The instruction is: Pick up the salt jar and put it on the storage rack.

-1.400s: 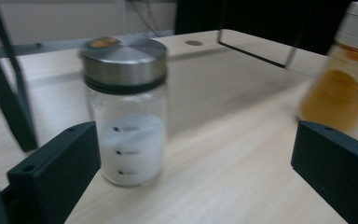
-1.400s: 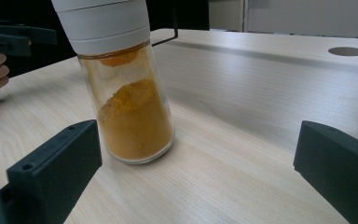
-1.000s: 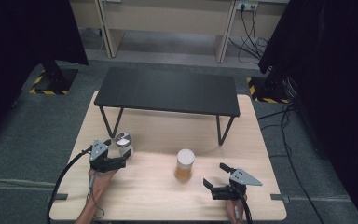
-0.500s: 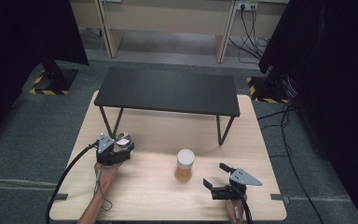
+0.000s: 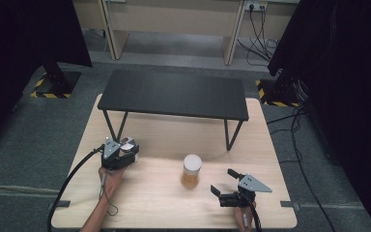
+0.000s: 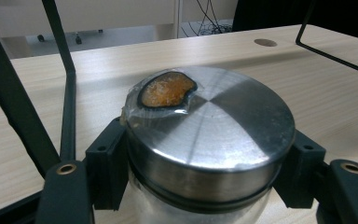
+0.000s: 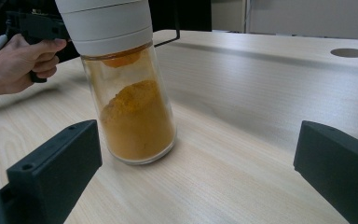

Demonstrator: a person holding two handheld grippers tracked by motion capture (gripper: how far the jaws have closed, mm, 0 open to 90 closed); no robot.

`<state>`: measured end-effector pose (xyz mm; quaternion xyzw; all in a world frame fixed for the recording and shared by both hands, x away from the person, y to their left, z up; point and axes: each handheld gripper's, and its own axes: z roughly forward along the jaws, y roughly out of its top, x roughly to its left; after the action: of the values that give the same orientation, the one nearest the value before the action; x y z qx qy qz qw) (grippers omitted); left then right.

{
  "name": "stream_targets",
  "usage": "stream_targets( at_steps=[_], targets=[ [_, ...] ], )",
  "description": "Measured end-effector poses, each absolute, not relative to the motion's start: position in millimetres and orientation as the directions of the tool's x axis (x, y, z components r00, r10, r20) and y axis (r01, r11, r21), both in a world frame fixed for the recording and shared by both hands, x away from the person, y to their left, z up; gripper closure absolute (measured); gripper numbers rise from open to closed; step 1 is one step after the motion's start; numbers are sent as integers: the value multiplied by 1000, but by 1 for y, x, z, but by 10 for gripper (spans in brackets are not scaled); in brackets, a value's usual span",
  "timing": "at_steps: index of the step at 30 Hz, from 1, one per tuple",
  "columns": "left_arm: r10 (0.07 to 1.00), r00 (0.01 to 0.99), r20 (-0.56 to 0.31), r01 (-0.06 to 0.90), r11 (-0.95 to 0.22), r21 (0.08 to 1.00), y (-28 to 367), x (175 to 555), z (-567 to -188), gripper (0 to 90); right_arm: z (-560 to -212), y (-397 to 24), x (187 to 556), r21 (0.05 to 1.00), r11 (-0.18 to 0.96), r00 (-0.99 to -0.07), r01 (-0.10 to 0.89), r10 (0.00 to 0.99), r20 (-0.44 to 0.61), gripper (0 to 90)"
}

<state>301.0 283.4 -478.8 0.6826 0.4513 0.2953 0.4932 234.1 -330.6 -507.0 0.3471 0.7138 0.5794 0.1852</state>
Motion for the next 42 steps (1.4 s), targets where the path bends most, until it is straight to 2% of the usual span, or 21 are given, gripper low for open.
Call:
stream_targets(
  at_steps=[22,42],
  targets=[
    [883,466,-58,340,-118,933,288,301,-457,316,-508,-331,233,958,85,-691,274,710,135,6],
    [789,588,-180,363,-59,930,311,295,-396,316,-509,-332,233,958,77,-691,275,709,141,6]
  ],
)
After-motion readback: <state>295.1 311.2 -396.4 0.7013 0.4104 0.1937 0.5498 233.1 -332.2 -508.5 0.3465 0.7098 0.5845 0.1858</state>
